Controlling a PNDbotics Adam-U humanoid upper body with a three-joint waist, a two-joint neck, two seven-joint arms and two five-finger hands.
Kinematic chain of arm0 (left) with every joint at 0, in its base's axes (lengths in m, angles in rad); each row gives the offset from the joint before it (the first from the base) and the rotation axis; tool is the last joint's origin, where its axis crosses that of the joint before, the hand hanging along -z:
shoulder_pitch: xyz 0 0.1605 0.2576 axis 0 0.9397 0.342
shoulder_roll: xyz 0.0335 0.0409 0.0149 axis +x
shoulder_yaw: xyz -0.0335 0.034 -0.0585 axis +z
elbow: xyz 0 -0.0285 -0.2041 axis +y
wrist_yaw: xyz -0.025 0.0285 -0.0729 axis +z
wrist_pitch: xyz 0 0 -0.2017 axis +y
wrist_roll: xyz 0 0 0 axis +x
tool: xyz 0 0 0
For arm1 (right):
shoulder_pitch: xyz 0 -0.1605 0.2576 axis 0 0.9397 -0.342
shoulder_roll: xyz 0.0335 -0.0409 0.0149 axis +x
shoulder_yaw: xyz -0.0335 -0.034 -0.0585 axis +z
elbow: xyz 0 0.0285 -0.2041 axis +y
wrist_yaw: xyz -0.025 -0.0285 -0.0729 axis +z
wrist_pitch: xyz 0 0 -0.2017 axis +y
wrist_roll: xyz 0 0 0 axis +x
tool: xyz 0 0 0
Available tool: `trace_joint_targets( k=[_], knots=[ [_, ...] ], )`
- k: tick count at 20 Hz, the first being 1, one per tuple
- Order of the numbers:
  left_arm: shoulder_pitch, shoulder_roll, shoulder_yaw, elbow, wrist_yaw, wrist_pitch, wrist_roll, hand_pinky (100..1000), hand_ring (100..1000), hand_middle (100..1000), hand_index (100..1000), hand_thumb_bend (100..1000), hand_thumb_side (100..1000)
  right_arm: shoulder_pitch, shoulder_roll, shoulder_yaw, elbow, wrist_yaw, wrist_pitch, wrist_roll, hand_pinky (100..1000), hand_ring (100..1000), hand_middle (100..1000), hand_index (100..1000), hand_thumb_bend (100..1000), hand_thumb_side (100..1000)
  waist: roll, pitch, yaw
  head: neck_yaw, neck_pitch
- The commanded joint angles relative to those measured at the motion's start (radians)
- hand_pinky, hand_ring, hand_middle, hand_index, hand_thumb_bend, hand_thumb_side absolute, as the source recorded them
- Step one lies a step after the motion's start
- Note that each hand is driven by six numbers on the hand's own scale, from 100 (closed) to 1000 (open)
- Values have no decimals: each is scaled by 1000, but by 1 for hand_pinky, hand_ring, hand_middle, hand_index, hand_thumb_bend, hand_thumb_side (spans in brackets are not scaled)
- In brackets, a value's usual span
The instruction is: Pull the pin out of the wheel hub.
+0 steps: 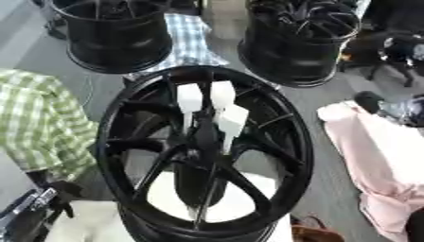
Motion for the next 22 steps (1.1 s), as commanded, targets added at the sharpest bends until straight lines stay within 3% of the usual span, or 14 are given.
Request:
trace_joint_targets(
  k=[1,9,15,22],
  knots=[
    [-21,12,-12,-28,4,-121,-128,458,166,557,695,100,860,-62,5,19,-12,33,92,79,820,837,857,928,329,489,4,-2,4,-19,-16],
    [-46,-4,-41,-25,-9,-127,-128,458,162,556,695,100,858,-193,106,105,-12,201,314,261,832,880,895,941,350,474,5,3,33,-67,-23],
    [-64,-20,-54,-27,-13,-122,-128,458,163,555,694,100,858,-231,173,158,-12,284,395,321,833,884,906,950,372,468,6,7,49,-89,-32],
    [-81,-33,-66,-33,-15,-110,-128,458,169,555,694,100,860,-234,230,205,-12,359,474,292,830,874,896,942,403,463,4,12,68,-100,-33]
  ],
)
